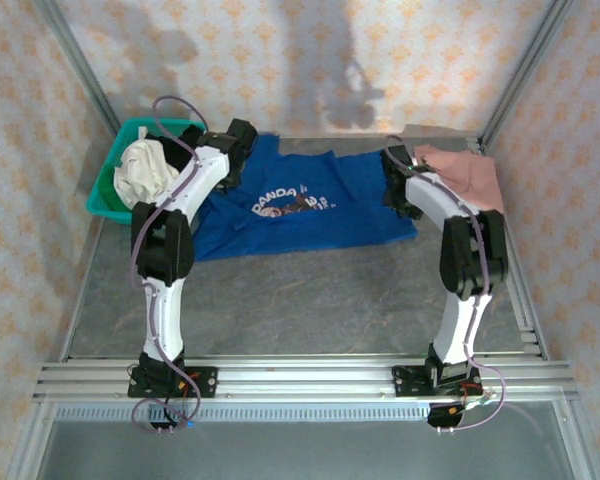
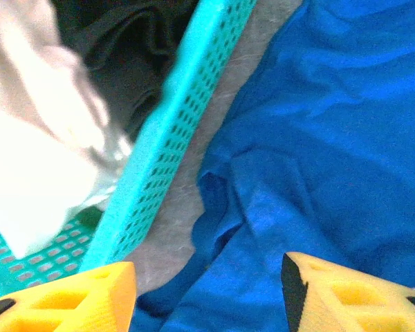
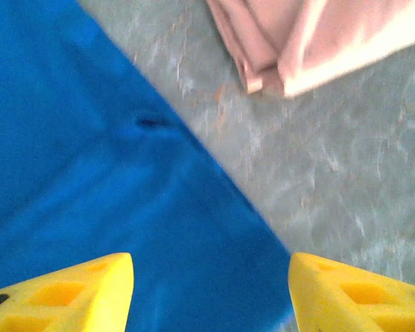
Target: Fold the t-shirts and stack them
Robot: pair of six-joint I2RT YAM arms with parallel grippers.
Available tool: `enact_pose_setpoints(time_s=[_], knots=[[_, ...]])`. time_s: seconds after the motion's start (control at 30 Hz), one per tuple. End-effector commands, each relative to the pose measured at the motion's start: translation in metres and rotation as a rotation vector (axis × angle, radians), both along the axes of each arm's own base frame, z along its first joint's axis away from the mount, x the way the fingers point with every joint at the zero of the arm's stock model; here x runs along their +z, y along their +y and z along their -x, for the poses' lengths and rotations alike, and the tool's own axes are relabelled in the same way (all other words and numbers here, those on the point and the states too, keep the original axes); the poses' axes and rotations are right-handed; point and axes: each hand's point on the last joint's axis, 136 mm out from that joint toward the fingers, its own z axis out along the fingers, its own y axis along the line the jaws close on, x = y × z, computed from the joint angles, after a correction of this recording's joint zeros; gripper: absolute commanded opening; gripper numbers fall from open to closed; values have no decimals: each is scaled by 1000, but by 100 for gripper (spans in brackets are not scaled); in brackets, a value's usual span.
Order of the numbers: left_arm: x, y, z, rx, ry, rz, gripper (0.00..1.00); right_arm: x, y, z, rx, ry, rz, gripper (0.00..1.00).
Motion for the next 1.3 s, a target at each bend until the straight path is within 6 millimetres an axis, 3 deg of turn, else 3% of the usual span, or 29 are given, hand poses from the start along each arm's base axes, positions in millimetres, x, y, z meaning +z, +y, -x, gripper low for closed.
enact_pose_setpoints(time_s=[0.0,0.1,0.17,0.3,0.43,0.53,0.77,0.97,1.1,1.27], knots=[[19,-22,26,-64,-33,41,57,-10,40,8,99,-39,-123,60],[-10,-53,50,-126,-23,168,54,-32,52,14,131,10,-114,58],[-37,-56,69,-111,2,220,53,-47,51,18,126,54,-105,56],[-85,-38,92,-41,69,262,50,-63,38,38,79,108,-62,53],[-108,-18,100,10,98,252,48,-73,20,57,26,142,-28,53],[-114,-7,102,37,115,229,46,-80,3,69,-28,170,-24,50],[-131,13,118,85,172,195,42,-77,-20,86,-82,169,-48,45],[-141,17,141,92,215,202,30,-70,-11,100,-56,169,-115,46],[-129,19,152,89,199,206,23,-51,-14,101,-56,137,-104,46],[-101,38,168,108,188,104,23,-25,-15,89,-48,47,-97,47]])
